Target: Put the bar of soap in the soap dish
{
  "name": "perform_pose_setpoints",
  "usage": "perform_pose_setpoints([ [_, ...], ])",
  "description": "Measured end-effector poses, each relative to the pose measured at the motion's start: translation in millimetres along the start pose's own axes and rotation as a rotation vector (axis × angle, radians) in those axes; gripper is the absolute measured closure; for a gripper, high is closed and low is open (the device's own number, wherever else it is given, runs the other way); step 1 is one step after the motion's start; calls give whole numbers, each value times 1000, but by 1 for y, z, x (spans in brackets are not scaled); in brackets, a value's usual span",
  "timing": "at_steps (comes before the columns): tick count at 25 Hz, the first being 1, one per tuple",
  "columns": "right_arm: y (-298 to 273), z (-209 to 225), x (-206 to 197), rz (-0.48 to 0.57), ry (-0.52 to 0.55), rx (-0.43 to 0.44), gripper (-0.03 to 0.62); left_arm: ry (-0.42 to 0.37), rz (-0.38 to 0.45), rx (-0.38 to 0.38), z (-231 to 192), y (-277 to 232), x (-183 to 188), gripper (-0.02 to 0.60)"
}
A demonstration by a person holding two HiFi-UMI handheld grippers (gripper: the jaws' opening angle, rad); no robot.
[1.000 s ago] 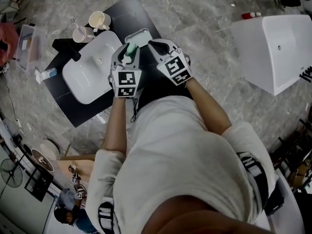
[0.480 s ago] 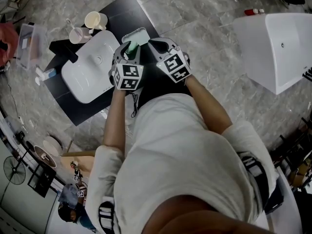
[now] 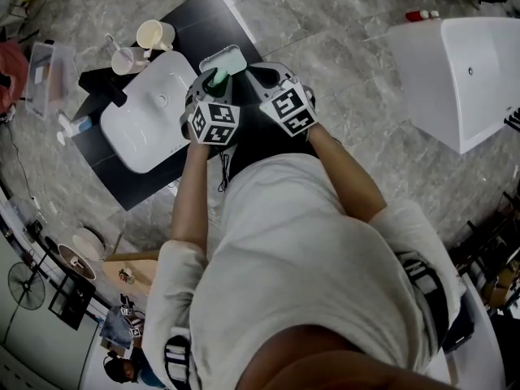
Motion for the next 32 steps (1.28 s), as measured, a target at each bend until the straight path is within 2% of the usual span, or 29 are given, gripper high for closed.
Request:
perform_pose_setpoints([
  [21, 3, 10, -8, -11, -18, -25, 600, -65, -76, 1, 7, -23, -10, 437],
  [32, 6, 16, -9, -13, -17, -26, 600, -32, -80, 29, 2, -29, -5, 437],
])
Point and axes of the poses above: the fingertips, and each gripper's own axes: y backward along the fingers, z to its right, x out of its top, the point moved 1 cm from there along y, backward along the fingers, and after that the axes turned 3 degrees about x, right-handed, at the moved point
